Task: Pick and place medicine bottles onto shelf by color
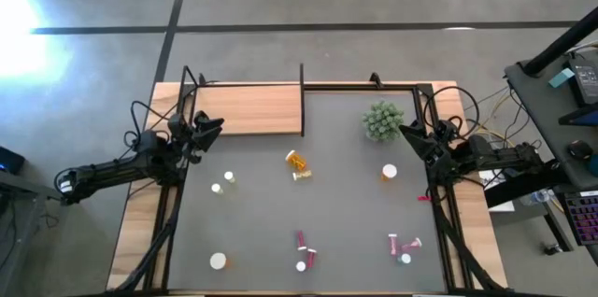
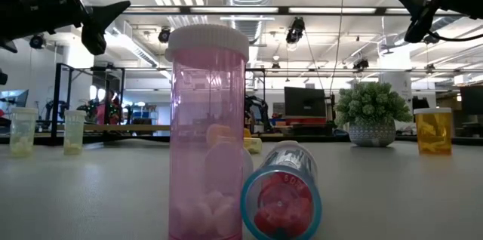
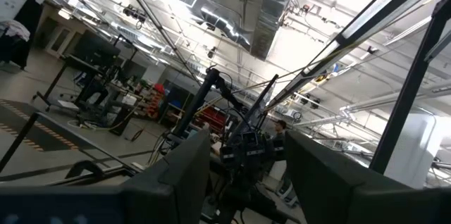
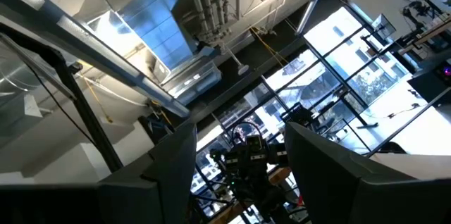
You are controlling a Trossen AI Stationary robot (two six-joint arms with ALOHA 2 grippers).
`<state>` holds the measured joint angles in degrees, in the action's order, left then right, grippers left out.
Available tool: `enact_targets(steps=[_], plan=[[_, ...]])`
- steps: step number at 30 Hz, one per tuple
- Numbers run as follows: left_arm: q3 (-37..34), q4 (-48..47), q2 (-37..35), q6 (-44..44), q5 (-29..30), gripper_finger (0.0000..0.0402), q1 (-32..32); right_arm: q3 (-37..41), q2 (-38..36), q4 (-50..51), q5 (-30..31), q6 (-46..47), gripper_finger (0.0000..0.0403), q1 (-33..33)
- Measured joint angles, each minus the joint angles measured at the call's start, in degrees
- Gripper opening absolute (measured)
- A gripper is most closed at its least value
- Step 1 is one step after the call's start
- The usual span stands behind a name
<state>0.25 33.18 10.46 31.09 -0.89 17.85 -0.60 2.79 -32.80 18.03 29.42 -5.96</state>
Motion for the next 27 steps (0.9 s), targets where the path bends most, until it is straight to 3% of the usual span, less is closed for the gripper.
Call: enact_targets(steps=[21,27], plan=[[0.0,2.0,0.0,0.0,0.0,0.0167,0.0,0.0,0.0,0.0,0.0,0.0,0.0206,0.0],[0.0,4.8,0.0,-1.6,5.3,0.0167,0.0,0.0,0.0,0.0,0.0,0.0,0.0206,0.0]])
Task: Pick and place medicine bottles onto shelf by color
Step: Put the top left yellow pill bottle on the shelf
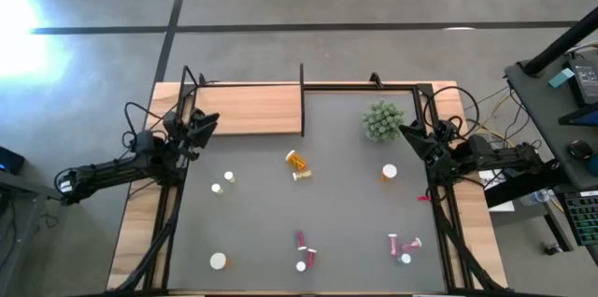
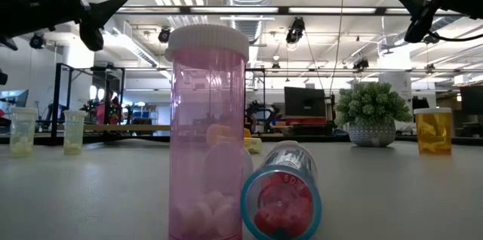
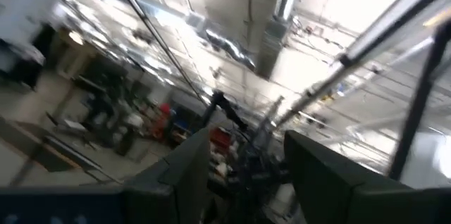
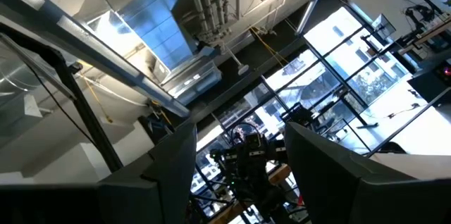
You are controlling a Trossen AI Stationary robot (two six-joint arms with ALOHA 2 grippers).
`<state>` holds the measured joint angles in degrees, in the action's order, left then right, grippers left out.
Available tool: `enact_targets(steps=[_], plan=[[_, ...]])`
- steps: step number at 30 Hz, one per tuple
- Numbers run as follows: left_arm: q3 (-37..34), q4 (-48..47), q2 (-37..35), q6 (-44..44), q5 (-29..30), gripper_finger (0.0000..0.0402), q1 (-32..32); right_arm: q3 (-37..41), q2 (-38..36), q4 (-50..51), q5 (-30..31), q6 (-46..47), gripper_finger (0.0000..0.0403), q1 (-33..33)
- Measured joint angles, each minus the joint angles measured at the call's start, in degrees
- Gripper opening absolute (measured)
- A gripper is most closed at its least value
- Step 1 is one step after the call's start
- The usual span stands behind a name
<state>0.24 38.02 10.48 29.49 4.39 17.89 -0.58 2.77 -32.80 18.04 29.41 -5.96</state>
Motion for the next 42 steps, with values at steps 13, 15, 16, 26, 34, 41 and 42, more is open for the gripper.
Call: enact_targets(steps=[13,15,16,26,34,41,42], plan=[[1.4,9.1,0.4,0.0,7.0,0.0167,0.0,0.0,0.0,0.0,0.0,0.0,0.0206,0.0],[2.4,9.6,1.3,-0.3,7.0,0.0167,0.0,0.0,0.0,0.0,0.0,0.0,0.0206,0.0],[2.8,9.4,1.9,-0.3,7.0,0.0167,0.0,0.0,0.0,0.0,0.0,0.0,0.0206,0.0],[4.9,8.9,12.4,0.0,7.0,0.0167,0.0,0.0,0.0,0.0,0.0,0.0,0.0206,0.0],[11.3,7.0,20.6,0.1,7.0,0.0167,0.0,0.0,0.0,0.0,0.0,0.0,0.0206,0.0],[20.9,-9.9,27.8,0.1,6.7,0.0167,0.0,0.0,0.0,0.0,0.0,0.0,0.0206,0.0],[22.6,-13.9,28.8,0.1,6.7,0.0167,0.0,0.0,0.0,0.0,0.0,0.0,0.0206,0.0]])
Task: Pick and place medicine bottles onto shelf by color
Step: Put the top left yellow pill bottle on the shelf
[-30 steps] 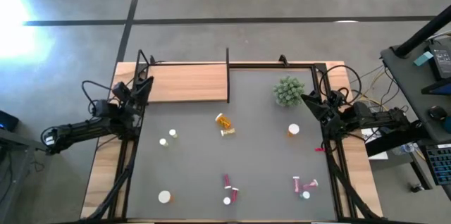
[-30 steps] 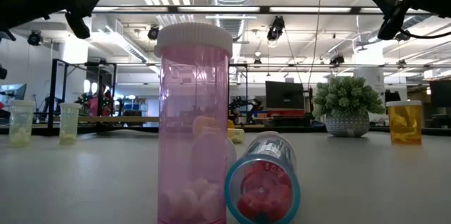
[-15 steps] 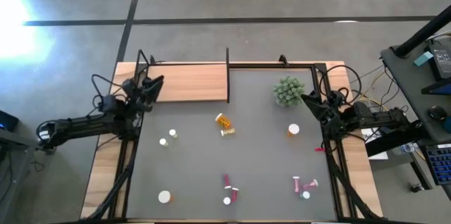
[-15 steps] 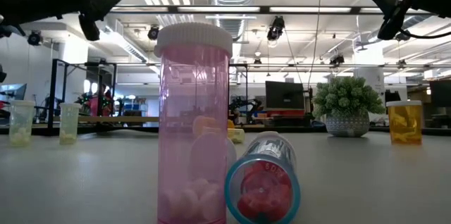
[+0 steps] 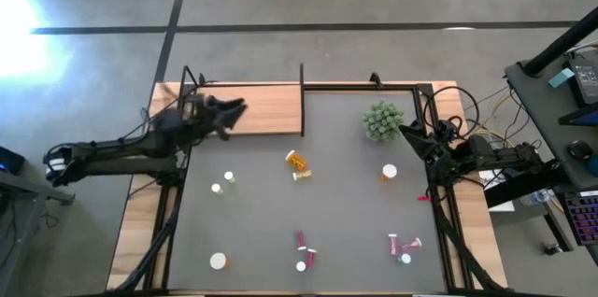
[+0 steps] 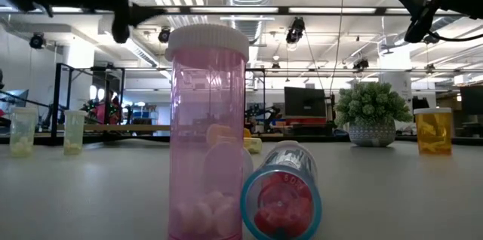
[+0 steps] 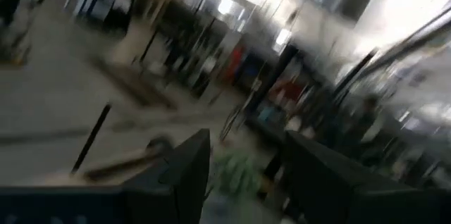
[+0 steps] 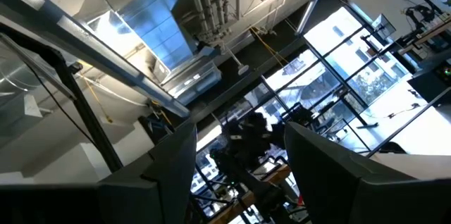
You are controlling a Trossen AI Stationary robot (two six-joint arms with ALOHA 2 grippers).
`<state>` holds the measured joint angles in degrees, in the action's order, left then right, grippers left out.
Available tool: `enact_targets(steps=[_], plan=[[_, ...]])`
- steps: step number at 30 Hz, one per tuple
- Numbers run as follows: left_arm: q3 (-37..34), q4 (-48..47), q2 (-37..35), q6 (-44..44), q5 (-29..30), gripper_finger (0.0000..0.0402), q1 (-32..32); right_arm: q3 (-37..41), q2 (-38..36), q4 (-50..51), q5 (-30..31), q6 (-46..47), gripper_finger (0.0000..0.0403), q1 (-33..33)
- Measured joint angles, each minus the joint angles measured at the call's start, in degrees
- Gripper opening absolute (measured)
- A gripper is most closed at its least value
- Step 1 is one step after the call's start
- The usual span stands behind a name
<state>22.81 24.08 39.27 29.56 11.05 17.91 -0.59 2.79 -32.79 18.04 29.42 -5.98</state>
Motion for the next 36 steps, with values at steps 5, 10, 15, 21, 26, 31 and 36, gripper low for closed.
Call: enact_targets(steps=[5,10,15,21,26,31,36], plan=[[8.7,-17.7,5.9,0.1,-0.1,0.0167,0.0,0.0,0.0,0.0,0.0,0.0,0.0206,0.0],[15.0,-29.6,12.2,5.0,0.1,0.0167,0.0,0.0,0.0,0.0,0.0,0.0,0.0206,0.0],[20.7,-42.1,17.8,13.0,0.2,0.0167,0.0,0.0,0.0,0.0,0.0,0.0,0.0206,0.0],[28.7,-57.1,23.5,22.8,0.2,0.0167,0.0,0.0,0.0,0.0,0.0,0.0,0.0206,0.0],[37.0,-72.3,28.6,30.2,0.0,0.0167,0.0,0.0,0.0,0.0,0.0,0.0,0.0206,0.0],[44.1,-86.4,34.1,37.1,-0.2,0.0167,0.0,0.0,0.0,0.0,0.0,0.0,0.0206,0.0],[46.6,-91.9,37.8,37.9,-1.6,0.0167,0.1,0.0,0.0,0.0,0.0,0.0,0.0206,0.0]])
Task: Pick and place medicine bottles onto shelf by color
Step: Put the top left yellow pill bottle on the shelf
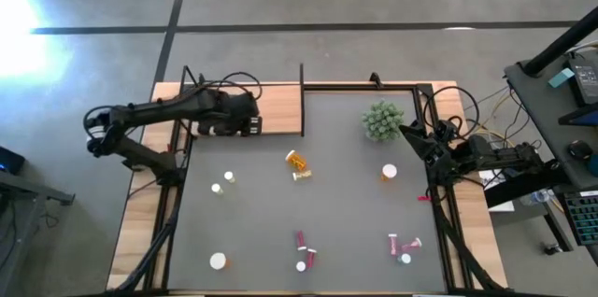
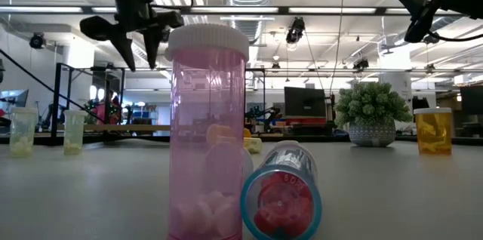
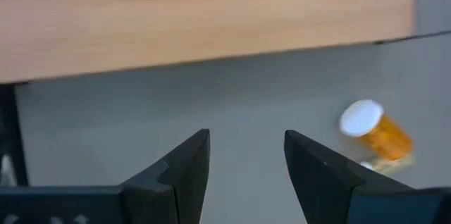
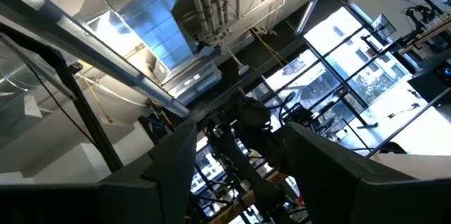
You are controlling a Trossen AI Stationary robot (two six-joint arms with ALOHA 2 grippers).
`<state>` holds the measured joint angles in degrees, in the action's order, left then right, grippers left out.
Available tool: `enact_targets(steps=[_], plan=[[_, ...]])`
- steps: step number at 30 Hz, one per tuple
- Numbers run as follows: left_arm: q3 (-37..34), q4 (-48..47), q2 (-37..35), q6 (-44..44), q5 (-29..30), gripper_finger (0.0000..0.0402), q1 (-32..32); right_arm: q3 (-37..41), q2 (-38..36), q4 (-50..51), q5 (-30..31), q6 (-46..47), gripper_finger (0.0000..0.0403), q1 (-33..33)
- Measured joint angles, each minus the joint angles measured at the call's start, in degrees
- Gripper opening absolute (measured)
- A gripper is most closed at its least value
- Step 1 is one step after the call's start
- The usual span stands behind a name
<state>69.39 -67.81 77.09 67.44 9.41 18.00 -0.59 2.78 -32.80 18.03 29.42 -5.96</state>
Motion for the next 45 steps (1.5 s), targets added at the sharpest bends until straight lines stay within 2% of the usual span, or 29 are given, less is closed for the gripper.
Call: enact_targets(steps=[6,12,22,36,45], plan=[[-1.1,-4.9,1.9,3.9,-3.7,0.0167,0.0,0.0,0.0,0.0,0.0,0.0,0.0206,0.0],[-3.5,-6.2,2.8,4.3,-10.0,0.0167,0.0,0.0,0.0,0.0,0.0,0.0,0.0206,0.0],[-7.5,-6.1,2.7,4.3,-17.2,0.0167,-0.5,0.0,0.0,0.0,0.0,0.0,0.0206,0.0],[-13.2,-1.7,2.5,17.5,-17.9,0.0167,-5.6,0.0,0.0,0.0,0.0,0.0,0.0206,0.0],[-20.7,8.0,-1.0,27.2,-18.4,0.0167,-9.0,0.0,0.0,0.0,0.0,0.0,0.0206,0.0]])
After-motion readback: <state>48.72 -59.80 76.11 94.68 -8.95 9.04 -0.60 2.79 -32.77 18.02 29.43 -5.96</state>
